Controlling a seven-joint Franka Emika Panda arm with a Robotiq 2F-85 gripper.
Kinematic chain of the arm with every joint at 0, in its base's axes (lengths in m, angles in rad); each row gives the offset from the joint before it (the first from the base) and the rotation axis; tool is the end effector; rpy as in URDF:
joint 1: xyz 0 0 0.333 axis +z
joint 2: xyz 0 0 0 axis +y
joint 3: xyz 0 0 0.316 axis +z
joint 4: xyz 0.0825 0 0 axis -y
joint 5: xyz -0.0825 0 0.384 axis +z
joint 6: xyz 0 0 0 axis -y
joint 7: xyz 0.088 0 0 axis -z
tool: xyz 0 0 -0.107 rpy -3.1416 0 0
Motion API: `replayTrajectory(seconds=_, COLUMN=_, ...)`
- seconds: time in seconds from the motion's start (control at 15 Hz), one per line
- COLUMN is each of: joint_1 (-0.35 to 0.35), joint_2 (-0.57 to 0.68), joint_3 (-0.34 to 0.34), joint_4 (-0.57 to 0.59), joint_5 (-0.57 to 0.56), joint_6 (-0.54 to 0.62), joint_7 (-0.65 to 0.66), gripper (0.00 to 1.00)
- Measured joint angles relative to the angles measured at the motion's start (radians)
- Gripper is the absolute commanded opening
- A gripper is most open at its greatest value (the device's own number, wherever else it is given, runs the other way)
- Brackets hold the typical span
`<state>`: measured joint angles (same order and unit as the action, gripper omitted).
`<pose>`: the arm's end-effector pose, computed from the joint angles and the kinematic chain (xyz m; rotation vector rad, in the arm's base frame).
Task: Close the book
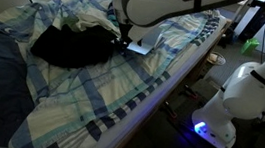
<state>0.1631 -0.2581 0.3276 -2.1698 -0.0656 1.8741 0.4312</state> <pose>0.4172 0.2267 0.4925 2.9874 0.1024 0.0257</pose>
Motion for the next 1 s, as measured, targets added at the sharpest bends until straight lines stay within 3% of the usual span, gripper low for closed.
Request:
replayTrajectory(seconds=0.87, joint_1=0.054, joint_2=0.188, joint_3=0.048, joint_4=0.055, joint_5=-0.293, joint_6=0.057, joint_7=0.294, gripper=0.98)
replayTrajectory(seconds=0.93, joint_1=0.057, joint_2=0.205, joint_3=0.048, joint_4=0.055, joint_5=-0.318, joint_6=0.057, joint_7=0.323, gripper=0.74)
replayTrajectory(seconds=1.0, joint_1=0.060, joint_2=0.221, joint_3=0.046, joint_4=0.056, joint_5=-0.339, joint_6=0.058, joint_7=0.346, gripper=0.73)
